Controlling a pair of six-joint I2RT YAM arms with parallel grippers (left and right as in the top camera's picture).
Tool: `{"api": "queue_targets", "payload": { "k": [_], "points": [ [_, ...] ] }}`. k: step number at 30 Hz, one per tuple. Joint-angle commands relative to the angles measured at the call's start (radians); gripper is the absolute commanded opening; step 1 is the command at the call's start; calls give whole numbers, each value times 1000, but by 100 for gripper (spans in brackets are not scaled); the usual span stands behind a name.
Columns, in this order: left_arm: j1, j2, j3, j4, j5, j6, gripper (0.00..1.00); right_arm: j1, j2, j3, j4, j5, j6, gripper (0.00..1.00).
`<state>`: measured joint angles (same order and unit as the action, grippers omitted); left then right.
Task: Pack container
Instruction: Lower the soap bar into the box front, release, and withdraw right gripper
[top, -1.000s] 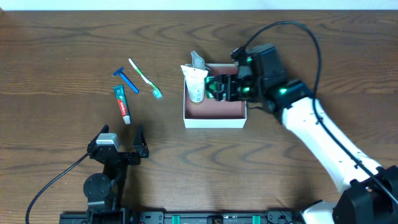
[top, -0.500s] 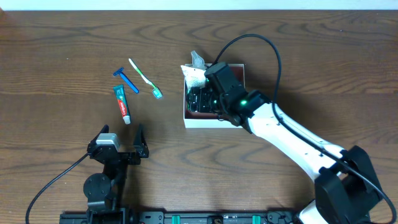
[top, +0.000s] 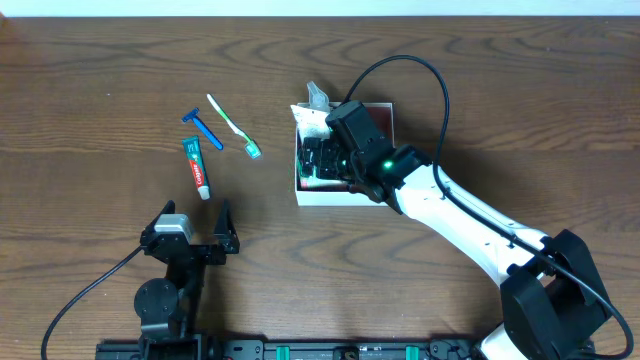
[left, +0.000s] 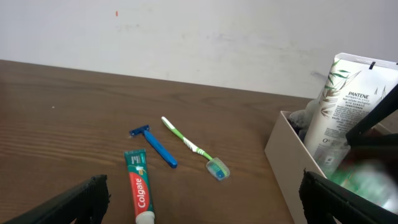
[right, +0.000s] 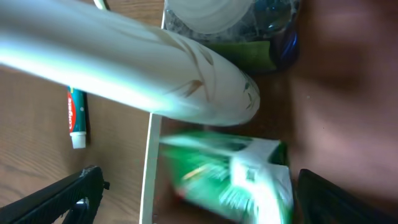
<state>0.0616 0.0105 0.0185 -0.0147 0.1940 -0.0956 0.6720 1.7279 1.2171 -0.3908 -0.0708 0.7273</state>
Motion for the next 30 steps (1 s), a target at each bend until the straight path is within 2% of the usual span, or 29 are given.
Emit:
{"api": "queue_targets", "payload": {
  "k": [1,16,24,30],
  "points": [
    [1,-5,-14,-38,4,16,98,10,1,12,3,13,-3,99],
    [1,-5,-14,-38,4,16,98,10,-35,13,-29,-17,5,99],
    [1,-5,-14,-38,4,16,98,0,-287,13,-127,-11,-12,99],
    [1,-5,-14,-38,4,16,98,-104,-488,13,-166,247,-67,99]
  ]
}}
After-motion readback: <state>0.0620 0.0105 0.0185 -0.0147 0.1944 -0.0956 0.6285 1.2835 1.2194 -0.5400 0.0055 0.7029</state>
